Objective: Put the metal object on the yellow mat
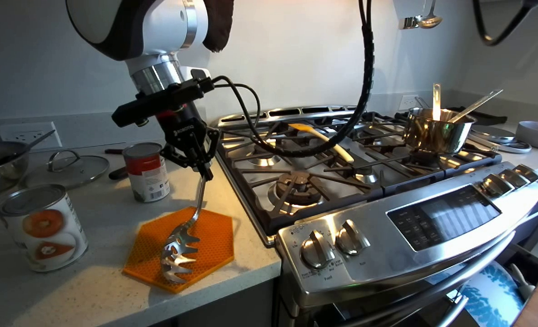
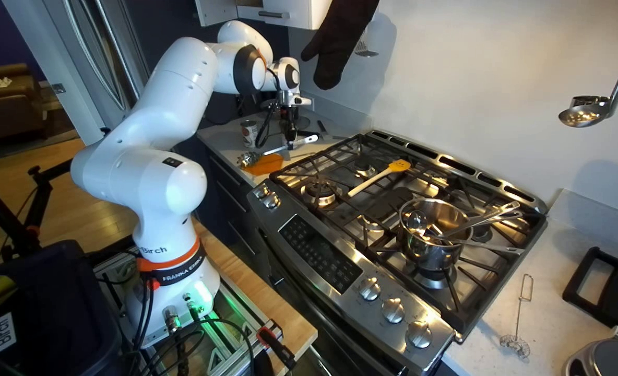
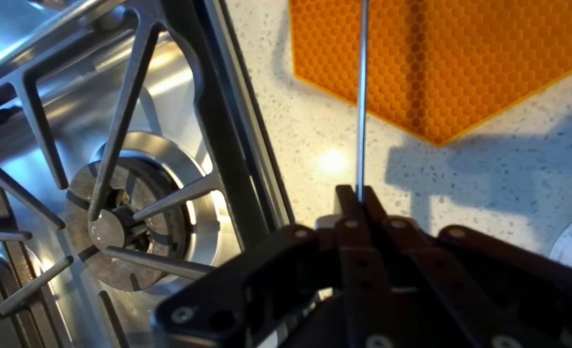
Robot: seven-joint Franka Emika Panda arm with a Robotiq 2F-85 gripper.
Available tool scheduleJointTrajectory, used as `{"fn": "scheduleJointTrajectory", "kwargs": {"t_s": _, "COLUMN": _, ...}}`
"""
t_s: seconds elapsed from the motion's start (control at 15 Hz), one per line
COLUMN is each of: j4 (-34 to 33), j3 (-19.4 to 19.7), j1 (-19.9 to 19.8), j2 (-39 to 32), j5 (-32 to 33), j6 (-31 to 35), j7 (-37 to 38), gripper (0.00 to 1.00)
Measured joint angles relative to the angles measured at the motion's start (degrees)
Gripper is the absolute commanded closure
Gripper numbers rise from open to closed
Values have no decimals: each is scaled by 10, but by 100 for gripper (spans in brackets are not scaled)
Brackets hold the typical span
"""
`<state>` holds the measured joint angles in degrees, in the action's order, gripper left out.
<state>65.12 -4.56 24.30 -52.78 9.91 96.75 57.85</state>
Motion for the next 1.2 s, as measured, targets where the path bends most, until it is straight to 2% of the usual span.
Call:
{"fn": "scheduleJointTrajectory", "kwargs": {"t_s": 0.4, "j4": -52, "j3": 6, "j1": 5, "j2": -40, "j5": 0, "j6": -12, "j7": -22, "gripper": 99}}
{"fn": "scheduleJointTrajectory", "kwargs": {"t_s": 0.53, "j4": -69, "j3": 6, "j1": 5, "j2": -50, "j5": -1, "j6": -21, "j7": -31, "gripper": 94}}
{"fn": "scheduleJointTrajectory", "kwargs": {"t_s": 0.6, "j4": -77, "j3": 6, "j1": 5, "j2": -56, "j5": -1, "j6": -25, "j7": -33, "gripper": 88}}
{"fn": "scheduleJointTrajectory", "kwargs": {"t_s": 0.87, "j4": -99, "j3": 7, "j1": 5, "j2": -72, "j5": 0, "j6": -35, "j7": -41, "gripper": 86}}
{"fn": "scheduleJointTrajectory", "kwargs": {"t_s": 0.93, "j4": -102, "j3": 7, "j1": 5, "j2": -75, "j5": 0, "j6": -35, "j7": -42, "gripper": 81}}
{"fn": "scheduleJointTrajectory", "kwargs": {"t_s": 1.07, "j4": -109, "j3": 7, "j1": 4, "j2": -79, "j5": 0, "j6": -37, "j7": -42, "gripper": 79}}
{"fn": "scheduleJointTrajectory", "kwargs": {"t_s": 1.2, "j4": -113, "j3": 7, "j1": 3, "j2": -82, "j5": 0, "j6": -38, "j7": -43, "gripper": 81}}
